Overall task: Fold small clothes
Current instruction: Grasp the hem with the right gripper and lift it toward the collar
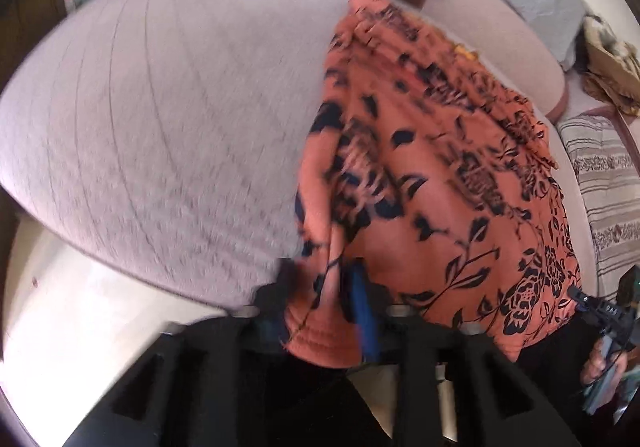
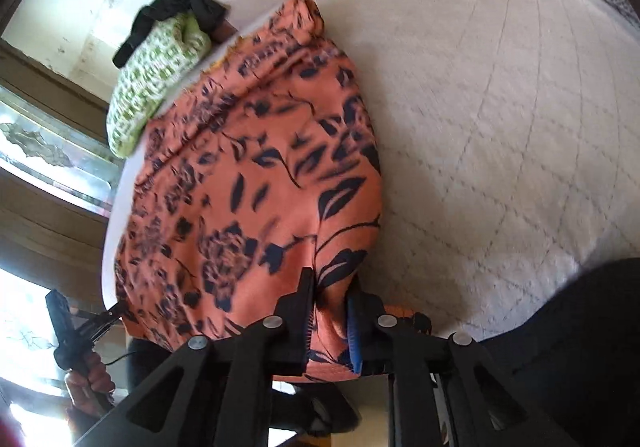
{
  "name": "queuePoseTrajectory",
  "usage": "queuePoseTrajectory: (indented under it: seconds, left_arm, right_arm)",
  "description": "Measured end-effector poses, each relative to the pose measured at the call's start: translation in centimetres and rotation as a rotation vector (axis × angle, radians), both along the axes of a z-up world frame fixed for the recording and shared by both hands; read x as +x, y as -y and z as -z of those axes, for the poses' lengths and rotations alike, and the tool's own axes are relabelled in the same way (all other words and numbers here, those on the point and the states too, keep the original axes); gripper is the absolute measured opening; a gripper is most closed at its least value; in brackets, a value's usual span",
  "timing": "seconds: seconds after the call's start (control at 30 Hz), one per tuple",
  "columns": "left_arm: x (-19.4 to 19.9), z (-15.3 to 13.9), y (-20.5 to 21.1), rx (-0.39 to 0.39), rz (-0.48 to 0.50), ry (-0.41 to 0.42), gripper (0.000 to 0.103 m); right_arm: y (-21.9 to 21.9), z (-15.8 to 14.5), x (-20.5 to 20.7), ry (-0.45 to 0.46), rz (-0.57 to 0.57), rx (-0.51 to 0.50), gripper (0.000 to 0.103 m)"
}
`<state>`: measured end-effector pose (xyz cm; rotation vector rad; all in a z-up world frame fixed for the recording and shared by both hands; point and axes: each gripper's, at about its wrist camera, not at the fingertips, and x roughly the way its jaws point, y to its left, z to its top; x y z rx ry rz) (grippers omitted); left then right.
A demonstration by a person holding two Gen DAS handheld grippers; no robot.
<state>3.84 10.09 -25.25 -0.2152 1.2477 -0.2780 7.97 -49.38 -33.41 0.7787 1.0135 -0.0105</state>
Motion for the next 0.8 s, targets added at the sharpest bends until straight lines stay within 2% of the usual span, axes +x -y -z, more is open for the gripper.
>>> queuePoseTrajectory:
  seconds: [0.1,0.13,0.17,0.2,0.23,0.27,0.3,0.4,0.53,0.57,0.7,0.8]
  left_arm:
    - [-0.1,0.2,0.0,-0.009,-0.002,-0.001,0.045]
    - [-0.1,0.2,0.1,0.011,0.006,0.006,0.037]
    - [0.0,0.2,0.5,0.038,0.012,0.011,0.018]
    - [-0.1,0.2,0.7,0.048,0.029,0.014,0.013]
    - [-0.1,0.2,0.9,0.038,0.041,0.017,0.007]
    - [-0.1,0.1,1.0,0.028,0.048,0.02,0.007]
    - [-0.2,-0.1,1.1,0.029,0.055,0.025,0.007]
    - [0.1,-0.8,1.4,-0.002,0.087,0.036,0.006]
    - [1.4,-3.1,1.2,-0.075,0.121,0.064,0.006]
    - [2.1,-3.7,1.1,-0.095,0.128,0.106,0.006]
    - [7.4,-6.5,1.5,-0.128,0.148,0.18,0.006]
    - [13.5,-7.7,2.4,-0.135,0.155,0.232,0.006]
  right_arm:
    - [-0.1,0.4,0.1,0.006,-0.012,0.003,0.031]
    - [-0.3,0.3,0.1,0.019,-0.027,-0.01,0.034]
    - [-0.7,0.2,0.2,0.026,-0.043,-0.036,0.034]
    - [-1.1,0.0,0.3,0.03,-0.061,-0.07,0.03]
    - [-1.6,-0.3,0.3,0.034,-0.074,-0.107,0.022]
    - [-1.9,-0.4,0.4,0.036,-0.088,-0.118,0.013]
    - [-1.9,-0.7,0.5,0.04,-0.104,-0.109,0.01]
    - [-1.1,-2.1,1.0,0.078,-0.118,-0.039,0.01]
    - [0.9,-5.5,2.9,0.172,-0.114,0.052,0.01]
    - [1.6,-6.1,3.6,0.187,-0.109,0.074,0.01]
    - [5.4,-9.1,9.4,0.264,-0.036,0.154,0.01]
    - [8.3,-10.0,14.6,0.296,0.048,0.154,0.01]
